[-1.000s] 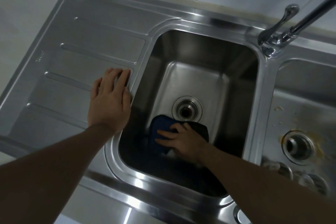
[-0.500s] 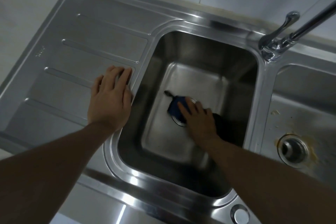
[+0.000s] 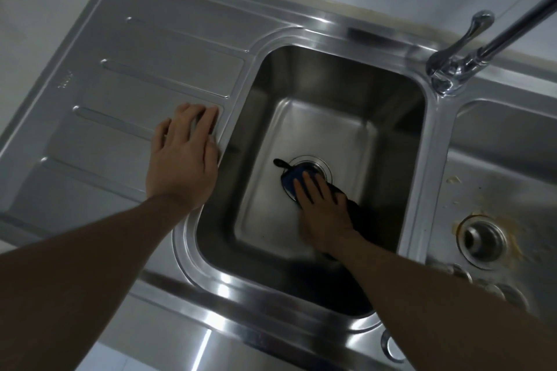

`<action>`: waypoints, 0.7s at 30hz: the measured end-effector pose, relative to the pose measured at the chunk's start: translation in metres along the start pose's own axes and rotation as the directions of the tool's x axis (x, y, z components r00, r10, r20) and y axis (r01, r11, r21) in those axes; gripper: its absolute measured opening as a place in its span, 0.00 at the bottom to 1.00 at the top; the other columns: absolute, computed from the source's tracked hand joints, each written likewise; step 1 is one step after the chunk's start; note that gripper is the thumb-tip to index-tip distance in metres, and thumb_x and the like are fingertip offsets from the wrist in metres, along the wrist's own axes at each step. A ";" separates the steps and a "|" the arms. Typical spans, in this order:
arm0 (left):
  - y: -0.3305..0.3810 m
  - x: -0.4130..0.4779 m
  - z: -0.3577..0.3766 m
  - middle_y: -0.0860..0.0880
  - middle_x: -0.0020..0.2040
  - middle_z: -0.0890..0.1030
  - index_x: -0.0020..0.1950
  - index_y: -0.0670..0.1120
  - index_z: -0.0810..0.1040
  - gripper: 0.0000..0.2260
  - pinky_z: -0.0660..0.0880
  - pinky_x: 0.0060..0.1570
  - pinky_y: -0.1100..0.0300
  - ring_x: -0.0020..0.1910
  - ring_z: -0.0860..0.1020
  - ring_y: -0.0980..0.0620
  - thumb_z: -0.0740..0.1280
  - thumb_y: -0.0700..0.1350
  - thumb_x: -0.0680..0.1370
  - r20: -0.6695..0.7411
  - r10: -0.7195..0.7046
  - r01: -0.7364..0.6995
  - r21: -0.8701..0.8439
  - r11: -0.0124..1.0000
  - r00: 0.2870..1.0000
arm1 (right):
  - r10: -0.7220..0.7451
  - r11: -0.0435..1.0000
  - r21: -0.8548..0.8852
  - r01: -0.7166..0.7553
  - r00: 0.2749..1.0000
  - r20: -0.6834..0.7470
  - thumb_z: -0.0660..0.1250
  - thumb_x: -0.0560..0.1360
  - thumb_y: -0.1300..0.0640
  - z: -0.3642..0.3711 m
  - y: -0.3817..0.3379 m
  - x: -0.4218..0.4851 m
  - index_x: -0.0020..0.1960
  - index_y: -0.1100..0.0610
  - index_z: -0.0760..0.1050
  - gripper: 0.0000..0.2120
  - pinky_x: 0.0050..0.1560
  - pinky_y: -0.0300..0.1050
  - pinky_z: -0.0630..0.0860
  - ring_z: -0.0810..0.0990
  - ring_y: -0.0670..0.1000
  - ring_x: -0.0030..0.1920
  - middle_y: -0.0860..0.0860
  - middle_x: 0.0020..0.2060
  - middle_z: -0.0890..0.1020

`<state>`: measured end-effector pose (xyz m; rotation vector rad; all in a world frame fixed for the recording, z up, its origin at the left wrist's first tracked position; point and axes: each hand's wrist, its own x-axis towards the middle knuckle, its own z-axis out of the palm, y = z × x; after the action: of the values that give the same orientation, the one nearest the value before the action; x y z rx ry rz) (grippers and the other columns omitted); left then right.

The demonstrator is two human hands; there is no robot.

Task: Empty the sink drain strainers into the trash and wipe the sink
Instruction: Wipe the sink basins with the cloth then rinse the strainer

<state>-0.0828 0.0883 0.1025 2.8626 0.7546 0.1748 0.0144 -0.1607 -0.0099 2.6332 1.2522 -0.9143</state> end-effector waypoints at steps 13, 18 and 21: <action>0.000 0.000 0.002 0.47 0.74 0.66 0.78 0.49 0.63 0.24 0.59 0.74 0.44 0.76 0.64 0.46 0.51 0.49 0.82 -0.019 0.013 -0.014 -0.007 1.000 1.000 | -0.497 0.864 0.159 0.478 0.861 0.108 0.58 0.79 0.65 0.014 -0.024 -0.020 0.80 0.43 0.55 0.34 0.69 0.58 0.58 0.48 0.49 0.80 0.43 0.80 0.50; -0.003 0.000 0.005 0.46 0.74 0.66 0.78 0.49 0.63 0.23 0.61 0.73 0.44 0.76 0.64 0.45 0.51 0.49 0.82 -0.027 0.019 -0.019 0.012 1.000 0.999 | -0.360 0.771 0.613 0.171 0.912 0.198 0.63 0.77 0.63 0.013 -0.044 -0.023 0.74 0.41 0.68 0.29 0.69 0.48 0.69 0.69 0.53 0.73 0.49 0.76 0.67; -0.003 0.000 0.005 0.46 0.75 0.65 0.78 0.49 0.61 0.24 0.62 0.72 0.43 0.75 0.64 0.43 0.50 0.49 0.82 -0.007 0.008 -0.008 0.032 0.999 1.000 | -0.241 0.696 0.715 -0.071 0.914 0.325 0.64 0.75 0.60 -0.002 -0.038 -0.026 0.69 0.37 0.73 0.26 0.61 0.44 0.75 0.77 0.51 0.62 0.49 0.69 0.75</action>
<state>-0.0839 0.0902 0.0974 2.8972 0.7541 0.1755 -0.0250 -0.1529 0.0122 2.6247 1.0504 -2.2265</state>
